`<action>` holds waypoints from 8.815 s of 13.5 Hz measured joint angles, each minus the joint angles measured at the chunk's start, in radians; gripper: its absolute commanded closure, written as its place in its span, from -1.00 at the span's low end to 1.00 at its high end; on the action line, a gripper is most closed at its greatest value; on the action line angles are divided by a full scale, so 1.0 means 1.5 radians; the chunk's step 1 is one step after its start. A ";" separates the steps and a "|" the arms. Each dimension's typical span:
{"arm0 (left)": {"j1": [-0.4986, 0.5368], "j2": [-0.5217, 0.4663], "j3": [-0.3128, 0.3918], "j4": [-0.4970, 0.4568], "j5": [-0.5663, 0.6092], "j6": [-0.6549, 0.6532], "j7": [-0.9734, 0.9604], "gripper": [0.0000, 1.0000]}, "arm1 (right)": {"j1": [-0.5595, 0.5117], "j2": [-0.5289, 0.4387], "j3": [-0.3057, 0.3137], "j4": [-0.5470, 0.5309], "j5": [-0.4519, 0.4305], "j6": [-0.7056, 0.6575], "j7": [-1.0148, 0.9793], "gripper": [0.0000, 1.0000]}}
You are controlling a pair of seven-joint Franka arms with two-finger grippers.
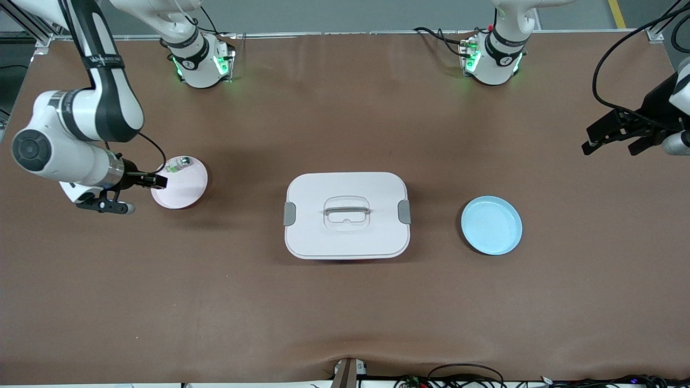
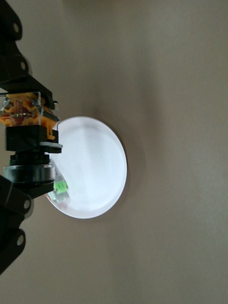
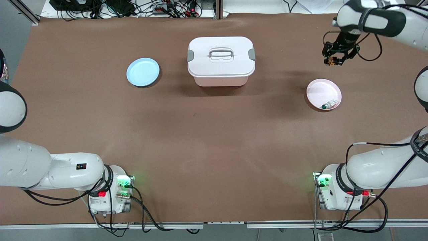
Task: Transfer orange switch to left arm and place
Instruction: 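Lift the switch over the box with the right gripper while the left gripper approaches, then grasp the switch with the left gripper above the white box, then carry the switch toward the blue plate while the right gripper withdraws, then lower the switch onto the blue plate and open the left gripper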
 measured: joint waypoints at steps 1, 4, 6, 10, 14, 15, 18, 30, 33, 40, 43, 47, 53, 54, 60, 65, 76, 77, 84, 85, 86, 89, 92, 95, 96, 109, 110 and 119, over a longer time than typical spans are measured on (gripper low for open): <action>0.002 0.000 0.002 0.001 -0.043 0.000 0.000 -1.00 | 0.002 0.000 0.000 0.024 0.032 -0.030 0.013 1.00; 0.008 0.001 0.003 0.001 -0.159 -0.001 0.000 -1.00 | 0.010 0.001 0.001 0.076 0.108 -0.087 0.101 1.00; 0.007 0.010 0.003 -0.002 -0.243 -0.003 0.000 -1.00 | 0.039 0.004 0.003 0.100 0.121 -0.096 0.184 1.00; -0.010 0.074 -0.001 -0.004 -0.420 -0.003 0.001 -1.00 | 0.110 0.014 0.008 0.186 0.196 -0.138 0.378 1.00; -0.070 0.117 -0.005 -0.004 -0.480 0.040 0.002 -1.00 | 0.174 0.057 0.010 0.336 0.252 -0.203 0.582 1.00; -0.086 0.118 -0.005 -0.004 -0.482 0.056 0.001 -1.00 | 0.194 0.071 0.010 0.360 0.270 -0.203 0.631 1.00; -0.128 0.118 -0.006 -0.014 -0.514 0.111 -0.016 -1.00 | 0.256 0.129 0.010 0.437 0.290 -0.192 0.779 1.00; -0.259 0.187 -0.006 -0.066 -0.568 0.309 -0.044 -1.00 | 0.372 0.297 0.010 0.626 0.293 -0.088 1.151 1.00; -0.287 0.217 -0.006 -0.066 -0.569 0.358 -0.044 -1.00 | 0.390 0.314 0.010 0.641 0.293 -0.046 1.203 1.00; -0.321 0.230 -0.006 -0.067 -0.569 0.385 -0.046 -1.00 | 0.419 0.337 0.008 0.648 0.294 -0.005 1.240 1.00; -0.321 0.232 -0.005 -0.067 -0.568 0.387 -0.044 -1.00 | 0.419 0.347 0.006 0.653 0.294 -0.002 1.241 1.00; -0.321 0.232 -0.005 -0.066 -0.556 0.390 -0.038 0.27 | 0.420 0.350 0.006 0.657 0.294 -0.002 1.241 1.00; -0.321 0.232 -0.005 -0.065 -0.553 0.390 -0.032 1.00 | 0.421 0.358 0.007 0.669 0.295 0.007 1.250 1.00; -0.321 0.232 -0.005 -0.065 -0.553 0.390 -0.029 1.00 | 0.421 0.359 0.007 0.671 0.297 0.007 1.250 1.00; -0.321 0.232 -0.004 -0.064 -0.553 0.391 -0.028 1.00 | 0.421 0.360 0.007 0.673 0.297 0.007 1.250 -1.00; -0.320 0.233 -0.003 -0.064 -0.551 0.392 -0.028 1.00 | 0.420 0.360 0.003 0.675 0.297 0.008 1.252 -1.00; -0.227 0.151 0.003 -0.034 -0.334 0.169 -0.035 1.00 | 0.311 0.357 -0.006 0.728 0.296 -0.206 0.935 -1.00; -0.206 0.142 0.004 -0.020 -0.312 0.119 -0.035 1.00 | 0.299 0.355 -0.007 0.734 0.295 -0.227 0.885 -1.00; -0.066 0.090 0.008 0.036 -0.213 -0.040 -0.078 1.00 | 0.232 0.322 -0.010 0.740 0.168 -0.369 0.531 -1.00; -0.057 0.084 0.008 0.036 -0.188 -0.041 -0.126 1.00 | 0.232 0.320 -0.010 0.740 0.140 -0.380 0.486 -1.00; -0.056 0.081 0.008 0.037 -0.161 -0.039 -0.189 1.00 | 0.231 0.319 -0.010 0.740 0.112 -0.392 0.437 -1.00; -0.065 0.084 -0.002 0.026 -0.111 0.002 -0.368 1.00 | 0.207 0.317 -0.013 0.740 0.047 -0.429 0.282 -1.00; -0.071 0.092 -0.008 -0.028 -0.058 0.093 -0.520 1.00 | 0.173 0.312 -0.014 0.740 -0.027 -0.447 0.154 -1.00; -0.074 0.097 -0.017 -0.095 -0.001 0.173 -0.640 1.00 | 0.136 0.304 -0.015 0.740 -0.063 -0.460 0.031 -1.00; -0.072 0.097 -0.017 -0.112 0.008 0.190 -0.665 1.00 | 0.115 0.303 -0.015 0.740 -0.063 -0.464 0.001 -1.00; -0.053 0.112 -0.016 -0.276 0.102 0.387 -1.063 1.00 | 0.003 0.161 -0.012 0.486 -0.063 -0.275 -0.094 -1.00; -0.053 0.113 -0.016 -0.290 0.102 0.402 -1.081 1.00 | 0.003 0.133 -0.011 0.442 -0.063 -0.258 -0.094 -1.00; -0.053 0.161 -0.017 -0.376 0.102 0.516 -1.112 1.00 | -0.018 0.079 -0.012 0.403 -0.063 -0.251 -0.083 -1.00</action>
